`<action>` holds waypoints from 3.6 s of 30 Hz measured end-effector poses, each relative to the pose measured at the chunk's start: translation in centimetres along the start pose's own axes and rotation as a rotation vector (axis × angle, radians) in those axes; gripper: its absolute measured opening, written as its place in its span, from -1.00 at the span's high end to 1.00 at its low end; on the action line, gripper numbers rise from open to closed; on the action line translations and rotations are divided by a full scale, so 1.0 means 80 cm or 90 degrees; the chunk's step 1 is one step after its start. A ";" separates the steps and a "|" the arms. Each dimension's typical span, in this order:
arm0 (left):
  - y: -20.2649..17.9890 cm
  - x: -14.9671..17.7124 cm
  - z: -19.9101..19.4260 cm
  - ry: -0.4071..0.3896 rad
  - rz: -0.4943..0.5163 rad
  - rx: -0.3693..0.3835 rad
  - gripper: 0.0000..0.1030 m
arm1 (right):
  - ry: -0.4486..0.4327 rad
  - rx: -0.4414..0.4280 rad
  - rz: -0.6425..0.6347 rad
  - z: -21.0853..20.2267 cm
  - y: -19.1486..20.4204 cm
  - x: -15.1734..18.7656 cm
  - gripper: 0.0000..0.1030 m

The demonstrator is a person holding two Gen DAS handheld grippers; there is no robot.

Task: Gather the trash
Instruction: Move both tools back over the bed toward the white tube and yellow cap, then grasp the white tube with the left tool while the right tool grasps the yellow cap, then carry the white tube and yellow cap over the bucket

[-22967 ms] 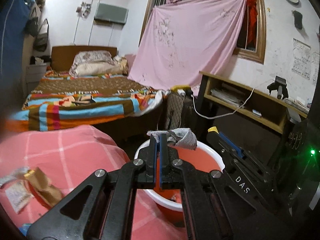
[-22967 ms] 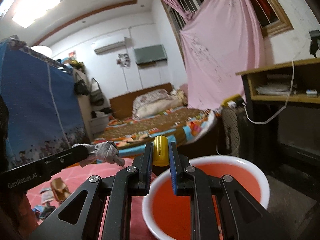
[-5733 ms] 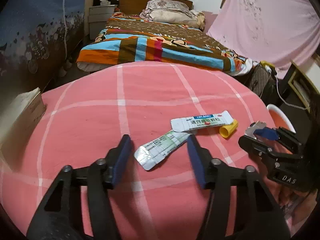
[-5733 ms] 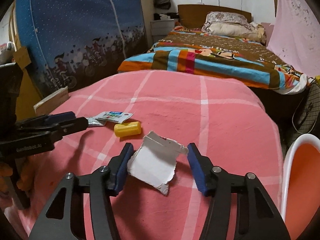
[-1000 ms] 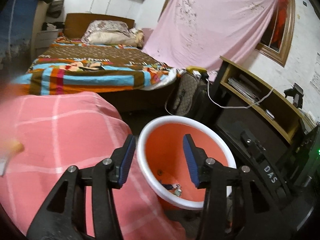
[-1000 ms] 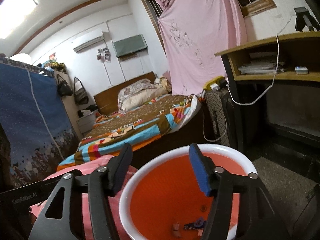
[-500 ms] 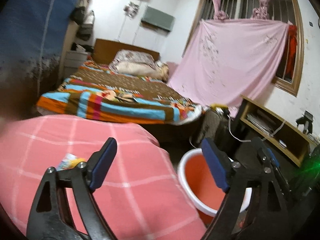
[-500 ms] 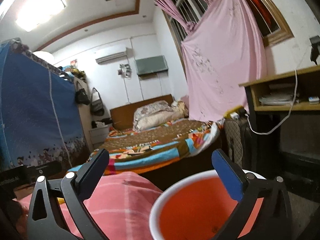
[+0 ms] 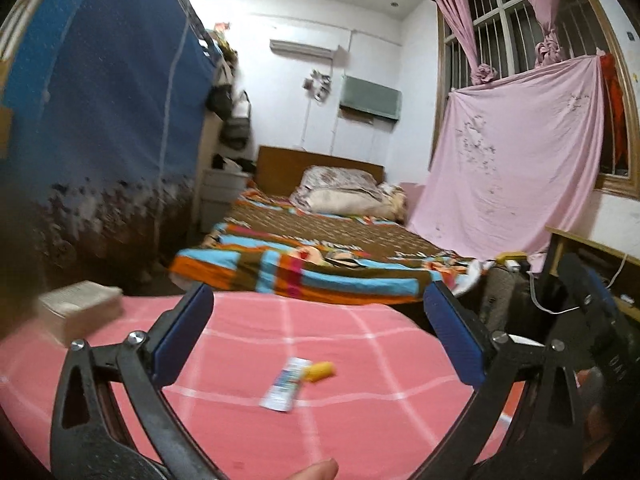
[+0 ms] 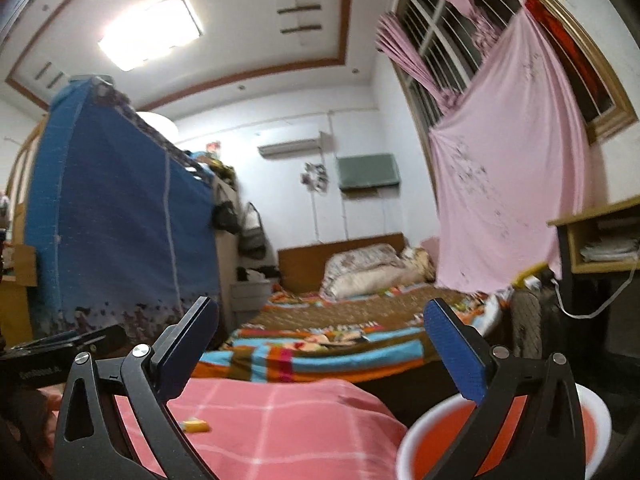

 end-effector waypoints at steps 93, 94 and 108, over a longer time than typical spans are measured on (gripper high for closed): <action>0.027 0.154 0.102 0.435 0.013 0.102 0.91 | 0.557 -0.109 -0.077 0.110 0.093 0.213 0.47; 0.029 0.154 0.102 0.435 0.012 0.100 1.00 | 0.553 -0.107 -0.077 0.108 0.093 0.211 0.47; 0.028 0.128 0.081 0.378 0.010 0.069 1.00 | 0.440 -0.100 -0.009 0.085 0.073 0.164 0.47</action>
Point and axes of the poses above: each gripper's, at about its wrist camera, not at the fingertips, and z roughly the way its jaws point, y to its left, x to its underside, the point moved 8 cm from there along z, roughly the way its jaws point, and after that the axes turned 13 degrees about z, right-handed, at the moved point
